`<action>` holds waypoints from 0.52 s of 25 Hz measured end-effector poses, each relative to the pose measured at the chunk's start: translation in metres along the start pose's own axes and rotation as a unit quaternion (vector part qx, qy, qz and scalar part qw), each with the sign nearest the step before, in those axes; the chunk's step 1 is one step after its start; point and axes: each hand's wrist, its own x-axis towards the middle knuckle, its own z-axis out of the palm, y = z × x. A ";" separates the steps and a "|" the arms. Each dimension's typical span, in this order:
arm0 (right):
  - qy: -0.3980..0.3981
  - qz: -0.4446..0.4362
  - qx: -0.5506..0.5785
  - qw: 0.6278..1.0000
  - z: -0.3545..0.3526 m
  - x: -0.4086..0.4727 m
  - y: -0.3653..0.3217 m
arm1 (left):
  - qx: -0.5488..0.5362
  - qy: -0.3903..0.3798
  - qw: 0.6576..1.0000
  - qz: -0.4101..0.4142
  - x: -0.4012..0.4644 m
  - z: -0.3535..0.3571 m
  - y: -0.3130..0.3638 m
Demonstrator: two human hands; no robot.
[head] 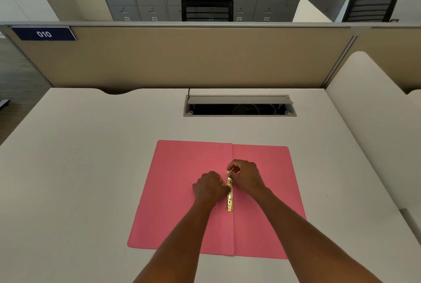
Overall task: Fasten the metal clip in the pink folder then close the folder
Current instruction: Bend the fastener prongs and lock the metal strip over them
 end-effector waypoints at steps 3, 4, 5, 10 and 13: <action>-0.014 -0.014 -0.034 0.999 -0.003 0.008 0.000 | 0.009 0.008 1.000 0.012 0.001 0.003 -0.002; -0.016 -0.016 -0.041 0.999 -0.004 0.011 0.000 | 0.016 0.012 1.000 0.019 0.001 0.004 -0.003; -0.019 -0.017 -0.047 0.999 -0.006 0.014 0.001 | 0.022 0.018 0.999 0.027 0.001 0.005 -0.004; -0.031 -0.001 -0.051 0.998 -0.010 0.024 0.002 | 0.013 0.070 0.995 0.071 0.002 0.012 -0.012; -0.032 0.012 -0.059 0.998 -0.007 0.028 0.001 | 0.017 0.079 0.994 0.079 0.002 0.013 -0.013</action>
